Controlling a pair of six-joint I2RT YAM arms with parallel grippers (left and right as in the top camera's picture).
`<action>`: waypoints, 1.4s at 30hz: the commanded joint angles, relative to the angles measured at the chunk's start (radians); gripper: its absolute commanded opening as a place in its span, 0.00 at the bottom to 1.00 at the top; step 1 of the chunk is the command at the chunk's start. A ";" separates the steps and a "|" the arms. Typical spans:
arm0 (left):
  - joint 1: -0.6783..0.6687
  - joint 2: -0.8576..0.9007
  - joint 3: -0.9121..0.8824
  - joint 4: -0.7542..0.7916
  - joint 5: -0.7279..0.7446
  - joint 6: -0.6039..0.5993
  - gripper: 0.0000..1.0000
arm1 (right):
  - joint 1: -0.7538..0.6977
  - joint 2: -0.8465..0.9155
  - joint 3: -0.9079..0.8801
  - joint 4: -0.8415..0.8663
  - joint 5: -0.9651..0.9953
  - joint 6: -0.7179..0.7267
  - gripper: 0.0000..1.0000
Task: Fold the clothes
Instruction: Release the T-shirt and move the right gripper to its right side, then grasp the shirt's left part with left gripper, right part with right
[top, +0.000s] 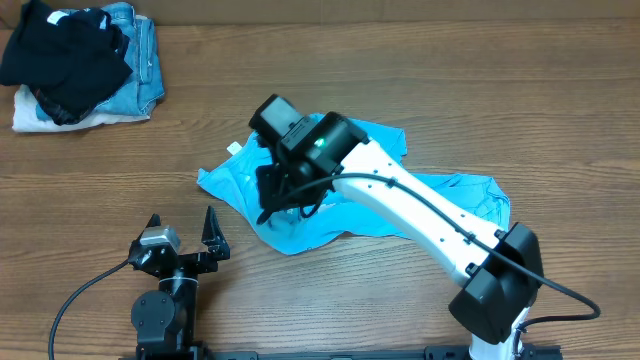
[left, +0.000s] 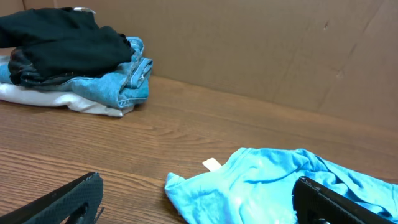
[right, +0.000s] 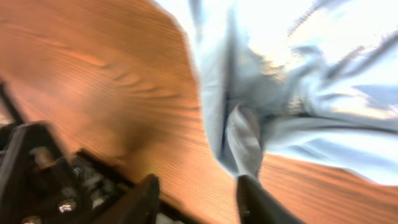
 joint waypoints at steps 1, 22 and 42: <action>0.007 -0.010 -0.004 0.002 -0.013 0.026 1.00 | -0.107 -0.001 0.008 -0.026 0.062 0.023 0.58; 0.007 -0.010 -0.004 0.002 -0.013 0.026 1.00 | -0.654 -0.001 -0.090 -0.169 0.365 0.019 1.00; 0.007 -0.010 -0.003 0.135 0.449 -0.433 1.00 | -0.770 -0.001 -0.221 -0.137 0.376 0.249 1.00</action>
